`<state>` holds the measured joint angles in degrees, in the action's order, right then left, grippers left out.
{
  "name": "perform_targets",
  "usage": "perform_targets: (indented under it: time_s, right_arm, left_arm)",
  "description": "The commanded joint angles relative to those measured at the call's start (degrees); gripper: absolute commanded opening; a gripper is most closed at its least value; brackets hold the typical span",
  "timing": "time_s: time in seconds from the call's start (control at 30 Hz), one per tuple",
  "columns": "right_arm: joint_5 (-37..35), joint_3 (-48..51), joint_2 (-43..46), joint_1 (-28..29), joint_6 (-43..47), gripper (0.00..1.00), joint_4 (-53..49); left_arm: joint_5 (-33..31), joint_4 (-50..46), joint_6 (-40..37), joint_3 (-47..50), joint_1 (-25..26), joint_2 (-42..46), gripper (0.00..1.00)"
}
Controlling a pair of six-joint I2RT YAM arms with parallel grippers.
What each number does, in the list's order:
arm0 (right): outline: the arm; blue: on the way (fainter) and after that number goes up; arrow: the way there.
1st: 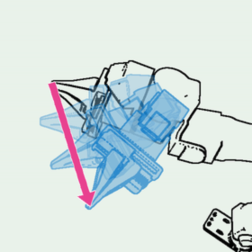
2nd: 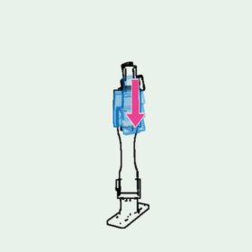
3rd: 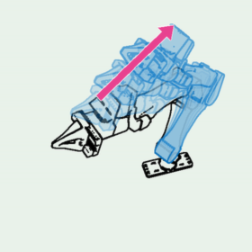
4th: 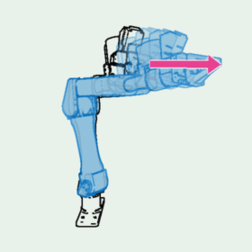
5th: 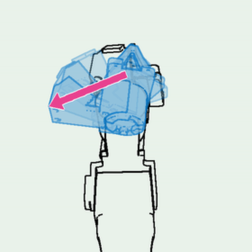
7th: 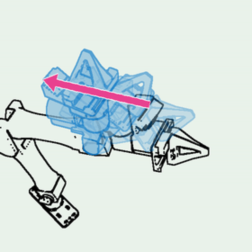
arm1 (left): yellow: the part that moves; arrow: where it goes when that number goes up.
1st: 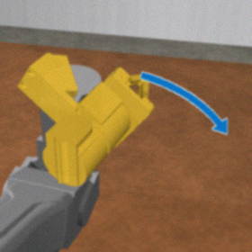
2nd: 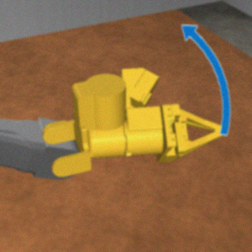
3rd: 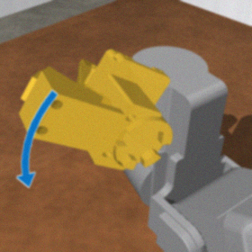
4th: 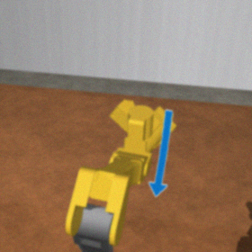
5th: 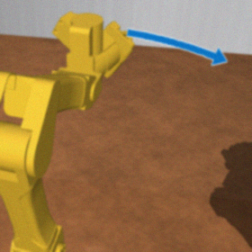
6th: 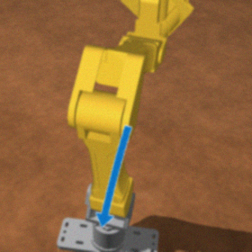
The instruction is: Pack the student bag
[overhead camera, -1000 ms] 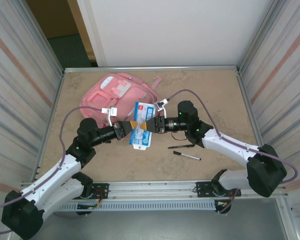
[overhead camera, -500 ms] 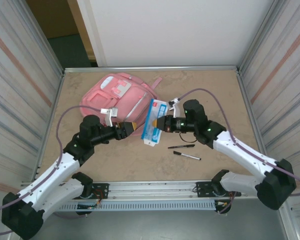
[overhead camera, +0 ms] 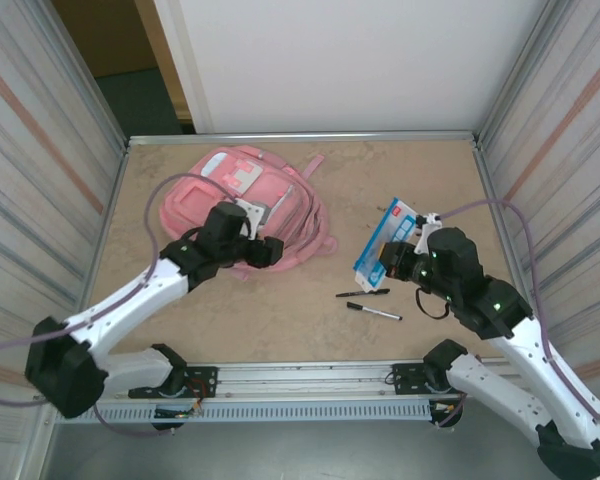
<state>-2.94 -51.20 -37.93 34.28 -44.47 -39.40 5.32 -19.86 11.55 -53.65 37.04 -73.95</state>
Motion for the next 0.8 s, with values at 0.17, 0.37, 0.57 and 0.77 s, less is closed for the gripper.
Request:
perform_targets:
  time_s: [0.17,0.37,0.57,0.77]
  right_arm:
    - [-4.16,-3.8,-4.15,-4.95,2.77,0.0,3.96]
    - [-0.39,-5.1,-4.44,-7.59,5.02,0.0,9.44]
    - [0.82,-2.12,-1.35,-10.14,5.58,0.0,9.27]
    - [3.24,0.53,-0.51,-11.27,3.07,0.0,9.44]
  left_arm:
    - [-3.34,-3.26,-10.24,-14.03,-0.14,-17.93,0.5]
    - [-5.08,-2.39,-9.62,-17.64,-2.29,-25.45,0.51]
    - [-11.33,-6.76,-6.82,-23.27,-1.56,-32.5,0.59]
    - [-17.1,-7.52,-4.67,-24.5,-0.21,-36.42,0.38]
